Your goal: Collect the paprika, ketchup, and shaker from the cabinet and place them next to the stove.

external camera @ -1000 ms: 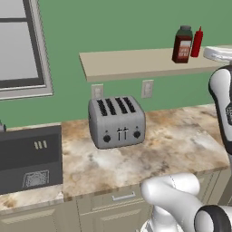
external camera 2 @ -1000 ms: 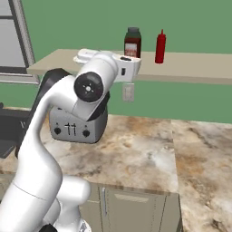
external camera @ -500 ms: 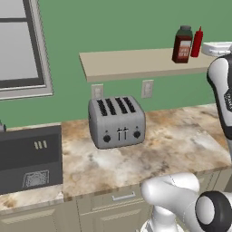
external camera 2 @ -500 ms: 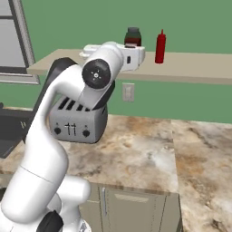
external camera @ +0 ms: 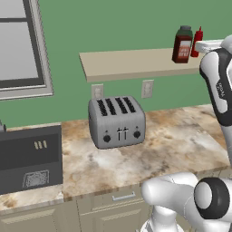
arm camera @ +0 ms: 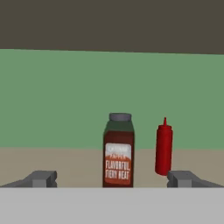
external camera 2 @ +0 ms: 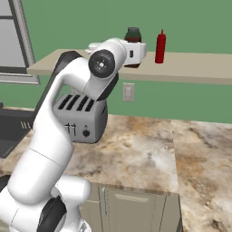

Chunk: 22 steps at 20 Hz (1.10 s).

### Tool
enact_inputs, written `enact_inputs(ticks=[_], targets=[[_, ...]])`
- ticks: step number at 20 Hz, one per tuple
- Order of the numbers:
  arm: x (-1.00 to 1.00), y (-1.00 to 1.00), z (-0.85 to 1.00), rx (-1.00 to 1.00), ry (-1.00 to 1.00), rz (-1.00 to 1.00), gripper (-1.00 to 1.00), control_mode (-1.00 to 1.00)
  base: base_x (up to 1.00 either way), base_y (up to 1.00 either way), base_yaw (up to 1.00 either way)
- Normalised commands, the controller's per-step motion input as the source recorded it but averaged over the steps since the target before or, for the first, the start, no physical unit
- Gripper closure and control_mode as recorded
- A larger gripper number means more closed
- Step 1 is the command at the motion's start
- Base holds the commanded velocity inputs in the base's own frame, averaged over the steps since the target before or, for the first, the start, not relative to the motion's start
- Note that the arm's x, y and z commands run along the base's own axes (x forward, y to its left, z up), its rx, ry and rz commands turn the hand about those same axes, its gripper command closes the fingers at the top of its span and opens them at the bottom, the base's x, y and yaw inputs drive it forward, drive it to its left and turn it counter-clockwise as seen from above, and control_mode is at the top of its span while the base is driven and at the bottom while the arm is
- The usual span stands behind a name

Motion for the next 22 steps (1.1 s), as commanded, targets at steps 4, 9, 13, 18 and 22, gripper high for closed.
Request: enact_inputs(ticks=[4,9,13,18,22], targets=[[0.43,-0.13,-0.02,0.0,0.08,0.0,-1.0,-1.0,0.0,0.0,0.0],[0.37,-0.21,-0.02,0.0,0.06,0.01,-1.0,-1.0,0.0,0.0,0.0],[0.32,-0.05,0.0,0.0,0.04,0.0,-1.0,-1.0,0.0,0.0,0.0],[0.25,0.03,0.0,0.0,0.05,0.0,-1.0,-1.0,0.0,0.0,0.0],[0.23,0.03,0.0,0.0,0.06,0.0,-1.0,-1.0,0.0,0.0,0.0]])
